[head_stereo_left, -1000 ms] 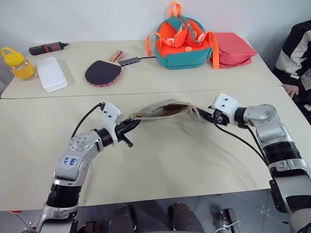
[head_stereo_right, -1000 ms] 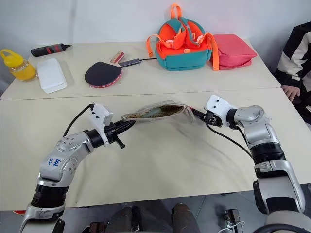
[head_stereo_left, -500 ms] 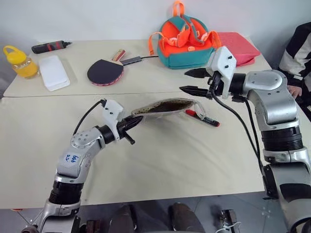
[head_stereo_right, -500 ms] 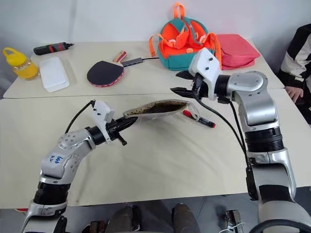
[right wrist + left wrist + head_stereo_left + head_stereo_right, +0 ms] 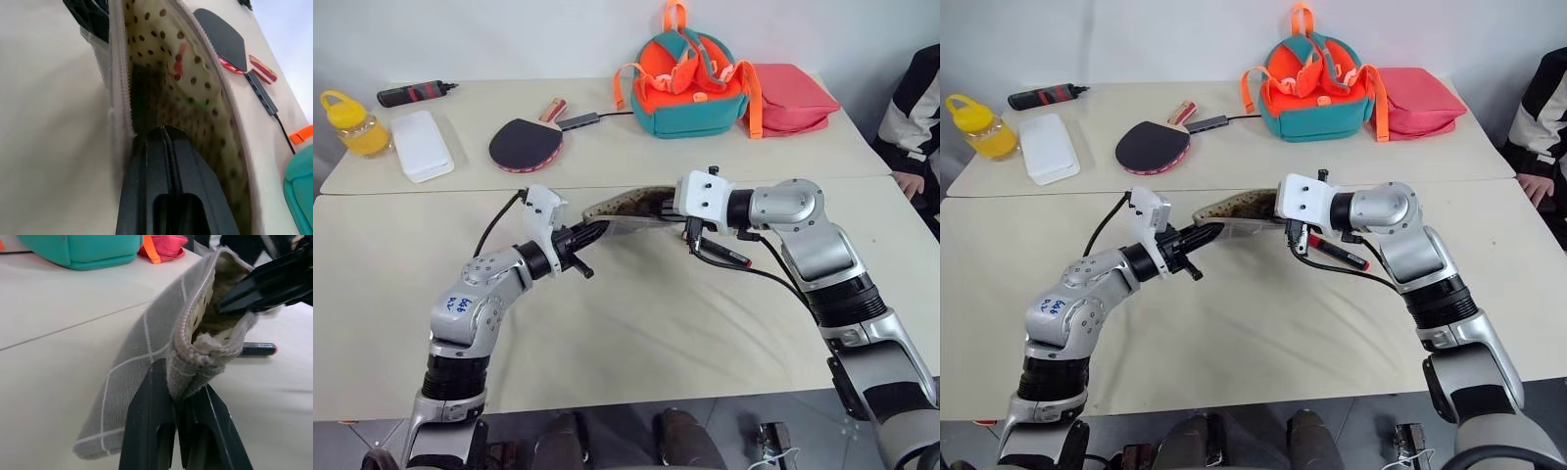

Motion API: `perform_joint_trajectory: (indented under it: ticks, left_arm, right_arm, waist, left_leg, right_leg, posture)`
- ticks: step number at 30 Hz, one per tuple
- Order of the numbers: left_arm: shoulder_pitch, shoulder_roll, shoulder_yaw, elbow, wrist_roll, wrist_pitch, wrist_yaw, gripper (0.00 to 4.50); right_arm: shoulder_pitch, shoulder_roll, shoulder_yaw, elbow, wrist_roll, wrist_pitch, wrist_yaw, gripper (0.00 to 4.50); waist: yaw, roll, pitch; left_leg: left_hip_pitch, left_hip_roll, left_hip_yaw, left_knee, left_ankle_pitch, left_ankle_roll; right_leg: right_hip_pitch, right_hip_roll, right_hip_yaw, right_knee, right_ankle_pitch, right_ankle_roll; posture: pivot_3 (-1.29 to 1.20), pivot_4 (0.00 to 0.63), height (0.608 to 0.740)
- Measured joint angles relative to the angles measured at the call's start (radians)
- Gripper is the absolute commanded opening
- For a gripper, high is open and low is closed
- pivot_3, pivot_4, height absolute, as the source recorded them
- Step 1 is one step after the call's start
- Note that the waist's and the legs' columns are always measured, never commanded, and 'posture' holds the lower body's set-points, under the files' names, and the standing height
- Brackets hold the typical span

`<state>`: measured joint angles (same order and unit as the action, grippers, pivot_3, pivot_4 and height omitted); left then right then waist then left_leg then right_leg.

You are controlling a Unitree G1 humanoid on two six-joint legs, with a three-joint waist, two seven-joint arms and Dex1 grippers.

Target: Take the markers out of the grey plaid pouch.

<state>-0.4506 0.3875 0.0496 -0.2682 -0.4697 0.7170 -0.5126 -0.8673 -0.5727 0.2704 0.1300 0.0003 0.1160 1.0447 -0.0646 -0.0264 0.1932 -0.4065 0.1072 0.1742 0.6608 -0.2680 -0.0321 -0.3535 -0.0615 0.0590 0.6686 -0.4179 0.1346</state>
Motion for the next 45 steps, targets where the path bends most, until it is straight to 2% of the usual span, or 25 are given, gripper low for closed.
perform_joint_trajectory:
  ticks: [5,7,12,17,20,25,34,37,42,45]
  left_arm:
    - [-0.001,0.011,0.014,-0.045,-0.059,0.071,-0.011,0.0]
    - [-0.004,0.018,0.034,-0.063,-0.128,0.144,-0.015,0.0]
    - [0.025,0.087,0.062,-0.169,-0.319,0.32,-0.064,0.0]
    - [0.073,0.093,0.075,-0.186,-0.416,0.402,-0.058,0.0]
    - [0.078,0.072,0.087,-0.148,-0.413,0.389,-0.033,0.0]
    - [0.116,0.048,0.007,-0.103,-0.306,0.289,-0.013,0.0]
    - [0.149,0.051,-0.051,-0.071,-0.208,0.162,-0.025,0.0]
    - [0.147,0.05,-0.05,-0.063,-0.203,0.155,-0.025,0.0]
    - [0.126,0.005,-0.006,-0.037,-0.262,0.21,-0.006,0.0]
    - [0.113,0.0,0.026,-0.03,-0.303,0.259,0.005,0.0]
  right_arm:
    - [-0.005,-0.065,0.009,-0.029,0.0,0.01,0.099,0.04]
    - [-0.005,-0.094,0.027,-0.061,-0.009,0.03,0.141,0.04]
    - [-0.029,-0.147,0.037,-0.209,0.048,0.262,0.253,0.04]
    - [-0.011,-0.175,0.079,-0.289,0.056,0.333,0.301,0.04]
    - [-0.01,-0.181,0.122,-0.295,0.021,0.331,0.304,0.04]
    - [0.047,-0.187,0.22,-0.265,-0.08,0.253,0.287,0.04]
    - [0.042,-0.088,0.217,-0.164,-0.107,0.199,0.198,0.04]
    - [0.016,-0.067,0.204,-0.139,-0.106,0.197,0.187,0.6]
    - [-0.02,-0.064,0.186,-0.132,-0.104,0.174,0.181,2.21]
    - [-0.02,-0.055,0.183,-0.135,-0.083,0.196,0.201,2.21]
  waist:
    - [0.003,0.0,0.0]
    - [0.004,0.0,0.0]
    - [-0.004,0.0,0.0]
    - [-0.003,0.0,0.0]
    - [-0.004,0.0,0.0]
    - [0.001,-0.001,0.0]
    - [-0.008,-0.001,0.0]
    - [-0.013,-0.001,0.0]
    - [-0.013,-0.001,0.0]
    - [-0.013,-0.001,0.0]
  left_leg:
    - [0.0,0.0,0.0,0.001,0.0,0.0]
    - [0.0,0.0,0.0,0.001,0.0,0.0]
    - [0.0,0.001,-0.001,0.0,0.0,0.0]
    - [0.0,0.0,-0.001,0.001,0.0,0.0]
    - [0.002,0.0,-0.001,0.002,0.0,0.0]
    - [0.002,0.0,-0.002,0.001,-0.001,0.001]
    - [0.003,0.0,-0.002,0.002,-0.001,0.001]
    - [0.003,0.0,-0.002,0.002,-0.001,0.001]
    - [0.003,0.0,-0.003,0.002,-0.001,0.001]
    - [0.003,0.0,-0.004,0.001,-0.001,0.001]
  right_leg:
    - [0.0,0.0,0.0,0.0,0.0,0.0]
    - [0.0,0.0,0.0,0.001,0.0,0.0]
    - [0.0,0.0,0.0,0.002,0.0,0.0]
    - [0.002,0.0,0.0,0.001,0.0,0.0]
    - [0.005,0.0,0.0,-0.002,0.0,0.0]
    - [0.008,0.0,-0.001,-0.007,0.0,0.0]
    - [0.009,0.001,-0.001,-0.006,0.0,0.0]
    - [0.009,0.0,-0.001,-0.006,0.0,0.0]
    - [0.009,0.0,-0.002,-0.005,0.0,0.0]
    - [0.009,0.0,-0.002,-0.005,0.0,0.0]
  posture:
    - [0.0,0.15,0.74]
    - [0.0,0.15,0.74]
    - [0.0,0.15,0.74]
    - [0.0,0.15,0.74]
    - [0.0,0.15,0.74]
    - [0.0,0.15,0.74]
    - [0.0,0.15,0.74]
    - [0.0,0.15,0.74]
    - [0.0,0.15,0.74]
    - [0.0,0.15,0.74]
